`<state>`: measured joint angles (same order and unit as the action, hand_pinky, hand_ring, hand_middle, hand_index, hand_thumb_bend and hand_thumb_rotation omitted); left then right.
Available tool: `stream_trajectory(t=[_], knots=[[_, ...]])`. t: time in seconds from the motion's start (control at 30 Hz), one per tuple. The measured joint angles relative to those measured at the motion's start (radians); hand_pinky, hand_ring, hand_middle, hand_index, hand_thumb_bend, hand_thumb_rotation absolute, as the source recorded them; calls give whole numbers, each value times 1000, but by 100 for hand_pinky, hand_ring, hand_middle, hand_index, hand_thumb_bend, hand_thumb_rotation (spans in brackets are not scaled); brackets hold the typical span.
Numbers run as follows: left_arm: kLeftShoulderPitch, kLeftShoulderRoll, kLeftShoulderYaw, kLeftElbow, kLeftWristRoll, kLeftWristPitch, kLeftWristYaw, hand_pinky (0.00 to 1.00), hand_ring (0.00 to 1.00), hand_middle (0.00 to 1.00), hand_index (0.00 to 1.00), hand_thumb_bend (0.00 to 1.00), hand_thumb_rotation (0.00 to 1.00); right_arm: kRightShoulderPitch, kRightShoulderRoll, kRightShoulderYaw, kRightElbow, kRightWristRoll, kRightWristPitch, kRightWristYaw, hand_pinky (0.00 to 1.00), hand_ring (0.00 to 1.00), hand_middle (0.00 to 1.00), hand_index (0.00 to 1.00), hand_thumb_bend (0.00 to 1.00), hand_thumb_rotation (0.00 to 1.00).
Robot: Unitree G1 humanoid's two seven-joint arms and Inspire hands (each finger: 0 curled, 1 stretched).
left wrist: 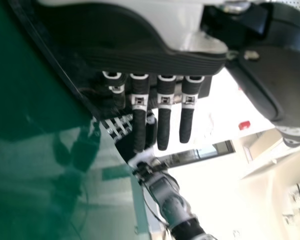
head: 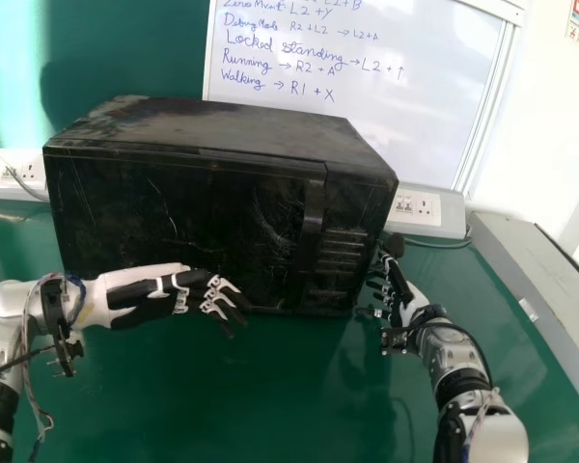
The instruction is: Open the door of oven
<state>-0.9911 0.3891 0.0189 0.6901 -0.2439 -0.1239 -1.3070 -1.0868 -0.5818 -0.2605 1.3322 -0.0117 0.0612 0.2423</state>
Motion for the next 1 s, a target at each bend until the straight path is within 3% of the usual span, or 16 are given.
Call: stream_trajectory(t=[0.2,0.43,0.53,0.7,0.77,0.9,1.0], knots=[[-12,-9,14,12,-87,66,-84,44,61,68,73,100,55,0,0,0,0,0,0,6,54,71,90,99,75,54],[-11,-15,37,-31,-156,106,-104,42,59,67,73,100,59,0,0,-1,0,1,0,7,60,74,92,100,78,52],[-9,-17,48,-42,-192,151,-112,43,60,70,74,100,55,0,0,-8,0,3,0,8,59,75,92,100,77,49],[3,-25,78,-49,-250,278,-94,53,75,85,77,100,51,0,0,-1,0,-2,0,12,57,70,90,99,75,53],[10,-36,101,-54,-282,322,-72,56,80,88,82,100,53,0,0,2,0,-2,-1,14,60,73,91,99,75,53],[37,-72,131,-86,-326,366,-32,64,91,95,91,100,61,0,0,2,0,-2,-1,21,58,72,90,99,75,52],[45,-98,133,-103,-342,397,-7,72,97,99,95,100,59,0,0,-1,0,-1,-1,11,60,73,91,100,77,52]])
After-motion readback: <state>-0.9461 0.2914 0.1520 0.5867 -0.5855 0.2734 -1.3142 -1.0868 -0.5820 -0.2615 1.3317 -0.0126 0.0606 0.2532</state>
